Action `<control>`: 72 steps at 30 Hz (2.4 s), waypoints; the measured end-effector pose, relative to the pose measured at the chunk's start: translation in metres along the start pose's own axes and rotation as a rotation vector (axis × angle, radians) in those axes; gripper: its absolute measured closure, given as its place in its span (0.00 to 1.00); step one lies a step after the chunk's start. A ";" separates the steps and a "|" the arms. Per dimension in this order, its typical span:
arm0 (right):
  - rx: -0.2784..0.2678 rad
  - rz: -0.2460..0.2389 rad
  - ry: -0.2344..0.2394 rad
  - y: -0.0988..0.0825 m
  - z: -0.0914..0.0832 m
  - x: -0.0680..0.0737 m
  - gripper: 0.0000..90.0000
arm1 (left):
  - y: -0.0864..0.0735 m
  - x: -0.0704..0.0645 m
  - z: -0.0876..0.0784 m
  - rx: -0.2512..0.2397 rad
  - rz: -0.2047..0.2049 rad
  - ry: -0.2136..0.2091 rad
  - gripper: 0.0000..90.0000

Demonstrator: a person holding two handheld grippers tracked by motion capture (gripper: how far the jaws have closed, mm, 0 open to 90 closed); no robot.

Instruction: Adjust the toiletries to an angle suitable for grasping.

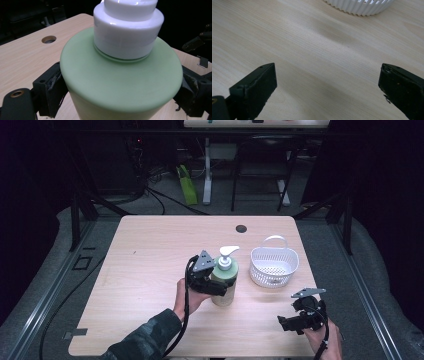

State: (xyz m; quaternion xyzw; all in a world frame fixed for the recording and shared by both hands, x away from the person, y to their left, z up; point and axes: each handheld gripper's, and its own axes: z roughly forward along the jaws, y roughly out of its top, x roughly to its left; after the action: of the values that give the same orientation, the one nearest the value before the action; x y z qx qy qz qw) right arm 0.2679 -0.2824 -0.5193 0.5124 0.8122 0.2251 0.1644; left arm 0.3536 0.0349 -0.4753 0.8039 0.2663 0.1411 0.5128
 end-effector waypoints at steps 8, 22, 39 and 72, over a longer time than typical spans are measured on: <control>0.006 0.005 -0.003 0.000 0.001 0.000 0.02 | 0.008 -0.008 0.017 0.005 0.013 -0.023 0.13; 0.012 0.008 0.001 0.000 0.001 -0.001 0.02 | 0.020 -0.029 0.042 0.013 0.035 -0.068 0.13; 0.010 0.008 -0.006 -0.001 0.000 -0.002 0.02 | 0.025 -0.024 0.027 0.070 0.047 -0.093 0.01; 0.023 0.006 0.001 0.000 0.003 0.001 0.01 | -0.065 0.056 -0.094 0.309 -0.116 0.044 0.00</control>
State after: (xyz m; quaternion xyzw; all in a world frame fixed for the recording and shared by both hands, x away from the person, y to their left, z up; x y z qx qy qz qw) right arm 0.2684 -0.2807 -0.5218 0.5167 0.8132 0.2166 0.1575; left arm 0.3338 0.1589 -0.4956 0.8532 0.3418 0.0864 0.3845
